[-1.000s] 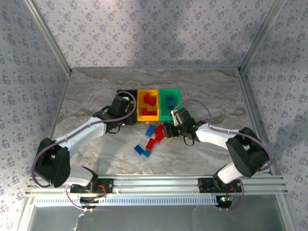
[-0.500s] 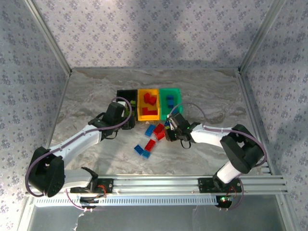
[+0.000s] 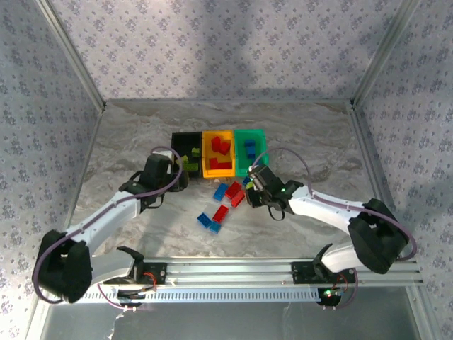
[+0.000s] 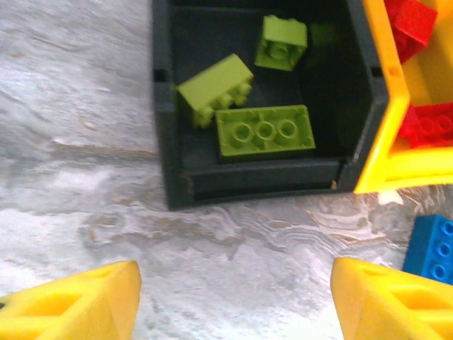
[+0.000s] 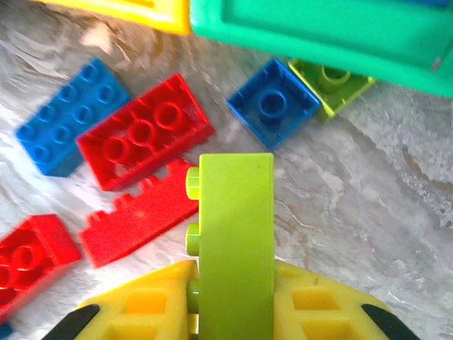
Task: Sort the legos into containers by color
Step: Pick up the lego from the center of the table, then place the lego in the container.
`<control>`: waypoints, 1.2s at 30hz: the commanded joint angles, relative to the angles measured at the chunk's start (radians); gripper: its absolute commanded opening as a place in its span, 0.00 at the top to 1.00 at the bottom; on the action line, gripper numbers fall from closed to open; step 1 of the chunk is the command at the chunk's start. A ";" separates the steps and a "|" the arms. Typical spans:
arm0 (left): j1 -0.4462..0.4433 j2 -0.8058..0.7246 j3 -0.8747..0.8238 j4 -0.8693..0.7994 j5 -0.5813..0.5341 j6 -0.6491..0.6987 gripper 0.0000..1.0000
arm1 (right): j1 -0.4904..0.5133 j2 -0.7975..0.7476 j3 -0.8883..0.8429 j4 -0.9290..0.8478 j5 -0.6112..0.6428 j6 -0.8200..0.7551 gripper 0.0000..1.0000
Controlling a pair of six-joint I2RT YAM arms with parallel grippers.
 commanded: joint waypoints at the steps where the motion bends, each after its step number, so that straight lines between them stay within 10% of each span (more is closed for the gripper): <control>1: 0.065 -0.078 -0.038 0.028 -0.016 0.000 0.32 | 0.031 -0.010 0.106 -0.065 0.038 0.023 0.86; 23: 0.207 -0.139 -0.161 0.086 0.079 -0.053 0.34 | 0.141 0.879 1.296 -0.302 0.038 -0.057 0.84; 26: 0.207 -0.138 -0.167 0.095 0.084 -0.054 0.34 | 0.135 0.962 1.433 -0.401 0.072 -0.064 0.71; 29: 0.207 -0.138 -0.166 0.093 0.085 -0.051 0.34 | 0.142 0.938 1.418 -0.388 0.067 -0.073 0.49; 36: 0.207 -0.131 -0.176 0.108 0.091 -0.058 0.34 | 0.175 0.748 1.174 -0.281 0.077 -0.060 0.42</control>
